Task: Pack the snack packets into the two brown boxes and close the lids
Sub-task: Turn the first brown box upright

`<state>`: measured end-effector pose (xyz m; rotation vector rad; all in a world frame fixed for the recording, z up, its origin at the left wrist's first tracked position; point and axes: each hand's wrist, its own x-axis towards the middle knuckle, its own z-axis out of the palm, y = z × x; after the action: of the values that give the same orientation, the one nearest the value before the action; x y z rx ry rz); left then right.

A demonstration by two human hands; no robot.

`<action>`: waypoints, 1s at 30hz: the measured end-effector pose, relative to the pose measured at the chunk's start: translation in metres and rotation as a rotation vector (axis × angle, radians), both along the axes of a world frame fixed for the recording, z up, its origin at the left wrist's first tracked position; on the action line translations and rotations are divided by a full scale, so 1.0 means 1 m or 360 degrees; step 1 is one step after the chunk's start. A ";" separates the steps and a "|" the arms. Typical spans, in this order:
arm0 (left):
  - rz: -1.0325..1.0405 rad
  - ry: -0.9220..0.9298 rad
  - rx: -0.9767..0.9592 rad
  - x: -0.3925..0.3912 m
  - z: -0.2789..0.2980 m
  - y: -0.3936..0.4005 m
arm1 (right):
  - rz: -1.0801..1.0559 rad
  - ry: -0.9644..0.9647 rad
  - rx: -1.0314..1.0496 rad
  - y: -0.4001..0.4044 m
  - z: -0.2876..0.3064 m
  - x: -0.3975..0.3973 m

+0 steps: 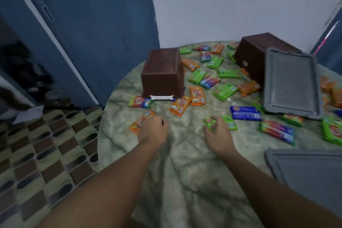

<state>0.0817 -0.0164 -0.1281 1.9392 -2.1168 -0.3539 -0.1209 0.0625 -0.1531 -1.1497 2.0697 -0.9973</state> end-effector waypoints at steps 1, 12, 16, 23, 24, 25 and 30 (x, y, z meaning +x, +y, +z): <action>0.0013 0.0018 -0.0021 0.018 0.002 -0.012 | -0.0019 -0.0071 -0.0010 -0.014 0.001 0.017; -0.0115 0.0169 0.0070 0.112 0.013 -0.106 | -0.0213 -0.0226 -0.0179 -0.095 0.016 0.098; -0.0163 0.0251 0.0082 0.103 0.014 -0.119 | -0.0244 -0.0273 -0.0208 -0.119 0.027 0.088; -0.0029 0.0435 0.0075 0.087 0.037 -0.161 | -0.0265 -0.0434 -0.0270 -0.175 0.049 0.074; -0.0003 0.0456 0.0092 0.085 0.040 -0.170 | -0.0259 -0.0450 -0.0263 -0.184 0.053 0.073; 0.0028 0.0479 0.0119 0.083 0.041 -0.181 | -0.0273 -0.0485 -0.0268 -0.194 0.056 0.072; 0.0072 0.0614 0.0314 0.072 0.044 -0.244 | -0.0333 -0.0405 -0.0194 -0.240 0.069 0.061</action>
<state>0.1537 -0.2604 -0.0838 1.8323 -1.8424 -0.8795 -0.0599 -0.1772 -0.0841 -0.8242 1.9729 -1.3130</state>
